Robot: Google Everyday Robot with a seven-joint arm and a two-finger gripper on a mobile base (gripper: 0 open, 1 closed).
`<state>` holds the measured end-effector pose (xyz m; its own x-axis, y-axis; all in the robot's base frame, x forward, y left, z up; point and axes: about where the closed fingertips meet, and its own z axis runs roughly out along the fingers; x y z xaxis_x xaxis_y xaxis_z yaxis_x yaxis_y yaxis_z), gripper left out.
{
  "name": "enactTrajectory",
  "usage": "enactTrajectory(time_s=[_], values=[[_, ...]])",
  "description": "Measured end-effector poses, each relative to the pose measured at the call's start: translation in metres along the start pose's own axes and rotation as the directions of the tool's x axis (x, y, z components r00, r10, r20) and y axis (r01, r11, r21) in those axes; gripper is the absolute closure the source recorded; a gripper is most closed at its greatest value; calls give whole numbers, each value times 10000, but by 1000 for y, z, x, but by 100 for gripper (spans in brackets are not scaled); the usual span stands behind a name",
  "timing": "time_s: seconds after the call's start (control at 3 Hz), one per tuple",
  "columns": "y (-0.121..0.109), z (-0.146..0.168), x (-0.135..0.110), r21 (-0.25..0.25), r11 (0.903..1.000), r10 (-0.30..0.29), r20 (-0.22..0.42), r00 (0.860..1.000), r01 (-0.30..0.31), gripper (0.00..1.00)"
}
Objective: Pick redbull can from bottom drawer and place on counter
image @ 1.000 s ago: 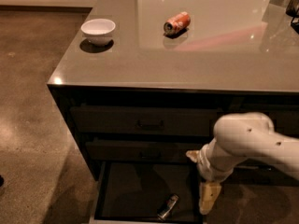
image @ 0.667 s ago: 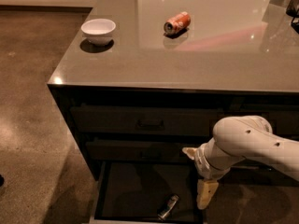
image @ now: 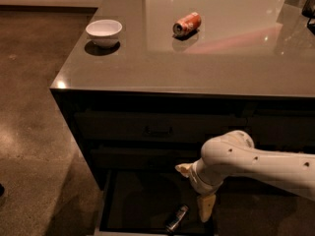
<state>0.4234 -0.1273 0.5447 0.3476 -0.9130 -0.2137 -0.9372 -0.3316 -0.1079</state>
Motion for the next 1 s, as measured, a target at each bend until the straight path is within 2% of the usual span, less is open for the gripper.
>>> enactTrajectory(time_s=[0.33,0.67,1.0], values=[[-23,43,12,683,9834,-1698,242,9852,1678,0],[-20,54,11,632,9672,-2487,357,9679,2462,0],[-21,55,9,613,9638,-2605,125,9654,2593,0]])
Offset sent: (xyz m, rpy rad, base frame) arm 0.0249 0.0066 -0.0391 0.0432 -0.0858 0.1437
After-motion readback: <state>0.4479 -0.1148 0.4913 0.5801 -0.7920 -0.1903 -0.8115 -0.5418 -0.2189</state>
